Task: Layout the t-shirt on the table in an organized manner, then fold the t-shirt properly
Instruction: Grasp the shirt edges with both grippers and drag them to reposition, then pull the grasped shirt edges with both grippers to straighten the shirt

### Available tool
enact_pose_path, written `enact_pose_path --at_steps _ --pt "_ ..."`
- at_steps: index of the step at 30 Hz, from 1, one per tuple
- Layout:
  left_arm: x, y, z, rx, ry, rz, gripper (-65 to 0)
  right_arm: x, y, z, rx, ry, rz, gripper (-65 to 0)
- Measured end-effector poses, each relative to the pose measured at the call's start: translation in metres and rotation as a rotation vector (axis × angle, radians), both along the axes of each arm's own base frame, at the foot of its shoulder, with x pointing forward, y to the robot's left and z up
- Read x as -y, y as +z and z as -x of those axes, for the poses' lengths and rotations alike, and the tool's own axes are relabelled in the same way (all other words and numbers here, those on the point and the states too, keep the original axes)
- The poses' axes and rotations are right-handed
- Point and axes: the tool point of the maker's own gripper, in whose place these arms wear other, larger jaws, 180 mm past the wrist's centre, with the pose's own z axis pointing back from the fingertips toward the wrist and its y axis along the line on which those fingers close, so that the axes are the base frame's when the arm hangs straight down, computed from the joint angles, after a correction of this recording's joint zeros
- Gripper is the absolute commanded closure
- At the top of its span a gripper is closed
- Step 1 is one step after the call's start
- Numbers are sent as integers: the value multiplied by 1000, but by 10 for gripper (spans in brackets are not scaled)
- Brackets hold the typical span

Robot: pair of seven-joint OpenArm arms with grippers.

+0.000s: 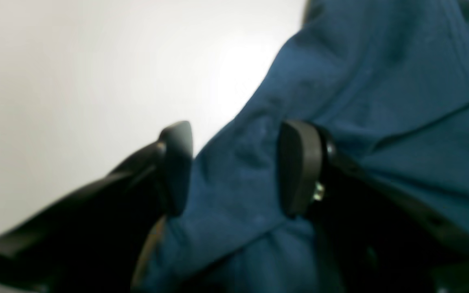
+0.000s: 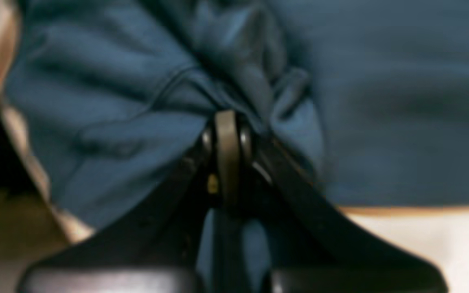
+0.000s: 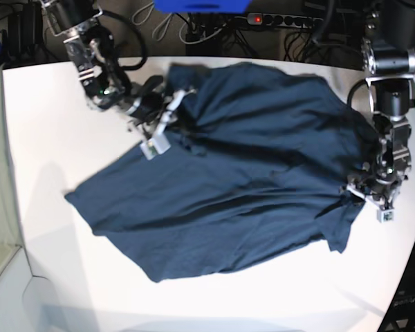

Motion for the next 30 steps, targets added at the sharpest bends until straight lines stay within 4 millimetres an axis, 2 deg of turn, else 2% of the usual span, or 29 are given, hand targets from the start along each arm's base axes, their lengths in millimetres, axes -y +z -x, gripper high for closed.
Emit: enact_pose_path --at_steps 5,8,11,14,18,21,24,27,30 --pt "11 6 25 -39 -45 -1 -333 46 3 -34 29 -98 53 0" --pt "14 30 30 6 -18 71 -333 71 6 -51 41 -139 105 0" --pt "6 54 35 35 7 86 -333 103 11 -63 51 -191 153 0" --pt "1 64 45 31 17 81 -333 133 18 -77 59 -260 203 0" --pt "8 79 51 69 17 83 -333 153 40 -92 114 -330 198 0" --pt "20 102 39 157 21 110 -333 147 64 -93 174 -325 192 0" --pt "51 109 19 197 -8 153 -333 124 90 -88 233 -291 164 0" --pt "104 94 -9 170 -91 221 -333 95 112 -80 274 -260 103 0" --pt "145 58 -21 58 -142 237 -333 76 105 -60 224 -244 79 0"
